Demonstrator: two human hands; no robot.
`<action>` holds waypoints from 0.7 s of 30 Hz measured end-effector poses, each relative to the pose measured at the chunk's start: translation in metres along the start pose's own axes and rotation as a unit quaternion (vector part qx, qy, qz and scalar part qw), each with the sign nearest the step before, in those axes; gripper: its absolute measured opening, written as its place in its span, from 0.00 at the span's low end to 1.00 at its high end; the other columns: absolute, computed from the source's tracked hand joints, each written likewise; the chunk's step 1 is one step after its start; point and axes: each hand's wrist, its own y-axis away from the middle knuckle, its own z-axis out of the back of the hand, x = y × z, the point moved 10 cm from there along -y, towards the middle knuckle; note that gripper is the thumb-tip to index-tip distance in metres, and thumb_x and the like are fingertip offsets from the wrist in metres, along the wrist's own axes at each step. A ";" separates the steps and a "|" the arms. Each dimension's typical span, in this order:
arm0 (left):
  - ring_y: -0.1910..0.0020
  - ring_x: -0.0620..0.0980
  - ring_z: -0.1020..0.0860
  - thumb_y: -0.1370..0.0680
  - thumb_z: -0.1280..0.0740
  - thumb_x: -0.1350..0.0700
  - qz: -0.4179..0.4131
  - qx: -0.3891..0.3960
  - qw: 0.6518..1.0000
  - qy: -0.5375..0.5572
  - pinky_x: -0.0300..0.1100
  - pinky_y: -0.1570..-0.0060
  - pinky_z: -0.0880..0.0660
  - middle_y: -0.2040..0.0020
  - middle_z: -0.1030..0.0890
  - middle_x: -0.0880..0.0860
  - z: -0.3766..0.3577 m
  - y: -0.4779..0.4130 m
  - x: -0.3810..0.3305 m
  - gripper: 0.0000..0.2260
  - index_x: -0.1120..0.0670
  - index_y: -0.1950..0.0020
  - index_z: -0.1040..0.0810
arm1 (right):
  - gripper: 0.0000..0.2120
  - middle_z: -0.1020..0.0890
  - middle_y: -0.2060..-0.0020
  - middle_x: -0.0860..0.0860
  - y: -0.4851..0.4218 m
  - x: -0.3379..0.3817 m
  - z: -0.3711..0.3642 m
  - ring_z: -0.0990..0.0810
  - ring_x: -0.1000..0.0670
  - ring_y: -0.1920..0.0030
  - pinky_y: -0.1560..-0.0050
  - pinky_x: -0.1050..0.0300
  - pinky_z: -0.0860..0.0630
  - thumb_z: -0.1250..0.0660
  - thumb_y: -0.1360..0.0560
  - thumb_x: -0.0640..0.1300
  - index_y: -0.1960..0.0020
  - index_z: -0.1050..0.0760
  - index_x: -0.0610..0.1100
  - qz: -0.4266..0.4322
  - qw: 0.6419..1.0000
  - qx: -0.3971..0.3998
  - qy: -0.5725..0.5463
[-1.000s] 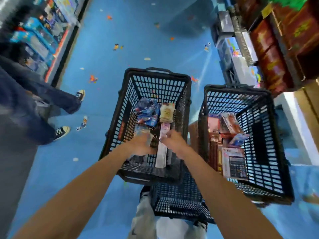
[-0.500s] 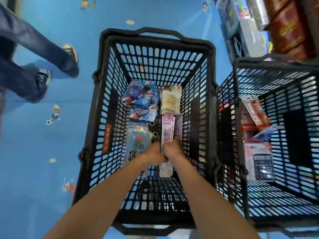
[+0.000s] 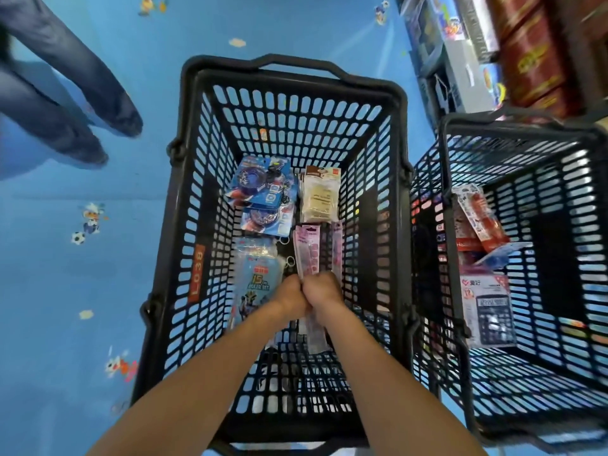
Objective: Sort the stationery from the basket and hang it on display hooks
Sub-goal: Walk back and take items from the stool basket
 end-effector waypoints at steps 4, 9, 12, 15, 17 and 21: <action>0.45 0.55 0.18 0.20 0.32 0.56 -0.003 -0.030 0.998 0.054 0.55 0.42 0.19 0.46 0.16 0.55 0.013 0.001 -0.002 0.11 0.56 0.39 0.20 | 0.12 0.15 0.48 0.40 0.016 0.011 0.008 0.16 0.40 0.49 0.46 0.45 0.18 0.36 0.31 0.48 0.52 0.19 0.44 0.030 0.999 0.005 0.012; 0.45 0.53 0.18 0.19 0.32 0.57 -0.016 -0.054 0.994 0.097 0.52 0.43 0.18 0.45 0.15 0.51 0.025 0.004 0.002 0.10 0.52 0.39 0.18 | 0.17 0.24 0.38 0.42 0.023 0.018 0.019 0.19 0.39 0.43 0.50 0.54 0.24 0.32 0.22 0.48 0.36 0.23 0.41 0.095 0.976 -0.057 0.187; 0.44 0.53 0.18 0.20 0.32 0.60 0.000 -0.047 0.991 0.129 0.51 0.42 0.19 0.43 0.15 0.52 0.022 0.002 0.012 0.14 0.52 0.35 0.19 | 0.20 0.25 0.37 0.44 0.016 0.010 0.007 0.21 0.40 0.40 0.45 0.52 0.23 0.31 0.23 0.48 0.33 0.28 0.43 0.100 0.973 -0.048 0.203; 0.44 0.54 0.17 0.21 0.31 0.61 0.006 -0.057 0.986 0.160 0.53 0.41 0.18 0.44 0.15 0.54 0.018 -0.004 0.019 0.13 0.53 0.37 0.19 | 0.18 0.19 0.41 0.46 0.014 0.006 -0.004 0.19 0.43 0.43 0.42 0.48 0.20 0.34 0.23 0.51 0.34 0.26 0.49 0.122 0.982 -0.035 0.143; 0.45 0.54 0.18 0.21 0.31 0.62 0.010 -0.064 0.983 0.173 0.52 0.41 0.19 0.44 0.15 0.53 0.015 -0.005 0.021 0.10 0.53 0.40 0.19 | 0.18 0.18 0.43 0.47 0.006 0.000 -0.005 0.19 0.44 0.44 0.42 0.48 0.20 0.34 0.24 0.51 0.36 0.25 0.48 0.125 0.982 -0.053 0.131; 0.44 0.56 0.18 0.22 0.35 0.66 0.031 -0.093 0.981 0.169 0.54 0.40 0.19 0.44 0.16 0.57 0.015 -0.011 0.025 0.13 0.57 0.39 0.21 | 0.24 0.20 0.43 0.40 -0.003 -0.012 -0.008 0.20 0.40 0.42 0.42 0.50 0.22 0.36 0.31 0.50 0.39 0.23 0.40 0.084 0.990 -0.051 0.105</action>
